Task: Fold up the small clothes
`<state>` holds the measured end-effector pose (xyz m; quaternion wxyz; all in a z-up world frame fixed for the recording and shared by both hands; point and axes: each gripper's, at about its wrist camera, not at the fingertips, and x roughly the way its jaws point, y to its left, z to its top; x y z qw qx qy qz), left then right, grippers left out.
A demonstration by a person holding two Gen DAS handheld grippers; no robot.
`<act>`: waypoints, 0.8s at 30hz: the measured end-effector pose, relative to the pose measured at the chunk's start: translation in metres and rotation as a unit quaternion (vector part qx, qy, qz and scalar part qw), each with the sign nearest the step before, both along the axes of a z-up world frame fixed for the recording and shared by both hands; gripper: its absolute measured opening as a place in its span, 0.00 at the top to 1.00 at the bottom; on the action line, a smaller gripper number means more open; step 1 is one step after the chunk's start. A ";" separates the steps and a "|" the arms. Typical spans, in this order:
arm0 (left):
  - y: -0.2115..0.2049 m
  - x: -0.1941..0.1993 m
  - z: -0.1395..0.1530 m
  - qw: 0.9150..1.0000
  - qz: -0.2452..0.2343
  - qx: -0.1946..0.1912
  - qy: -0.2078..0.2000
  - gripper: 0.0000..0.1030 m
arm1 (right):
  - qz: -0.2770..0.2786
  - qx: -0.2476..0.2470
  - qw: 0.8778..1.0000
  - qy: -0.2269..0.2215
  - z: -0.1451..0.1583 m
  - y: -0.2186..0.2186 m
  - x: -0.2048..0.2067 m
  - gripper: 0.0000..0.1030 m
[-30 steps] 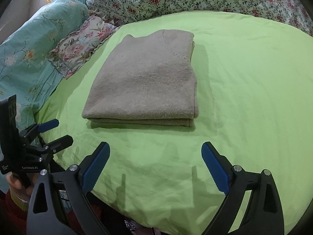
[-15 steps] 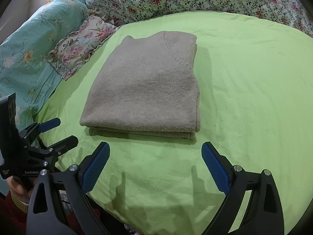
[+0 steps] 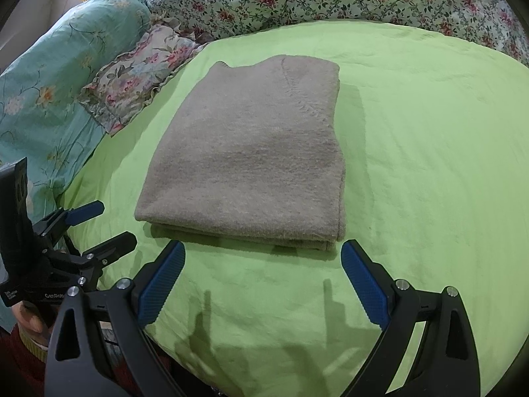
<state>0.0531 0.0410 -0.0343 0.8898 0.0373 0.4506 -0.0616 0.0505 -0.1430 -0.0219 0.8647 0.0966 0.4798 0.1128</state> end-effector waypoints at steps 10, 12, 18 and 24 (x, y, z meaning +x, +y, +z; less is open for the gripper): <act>0.000 0.003 0.001 1.000 0.008 -0.002 -0.001 0.01 | -0.003 0.002 1.000 -0.003 0.001 0.005 0.002 0.07; 0.000 0.003 0.002 1.000 0.007 -0.001 -0.003 0.01 | -0.002 0.002 1.000 -0.003 0.001 0.006 0.004 0.07; -0.001 0.003 0.006 1.000 0.008 0.001 -0.009 0.01 | 0.000 0.004 1.000 -0.001 0.000 0.007 0.005 0.07; 0.000 0.003 0.008 1.000 0.010 0.001 -0.013 0.01 | 0.000 0.005 1.000 -0.001 0.000 0.007 0.005 0.07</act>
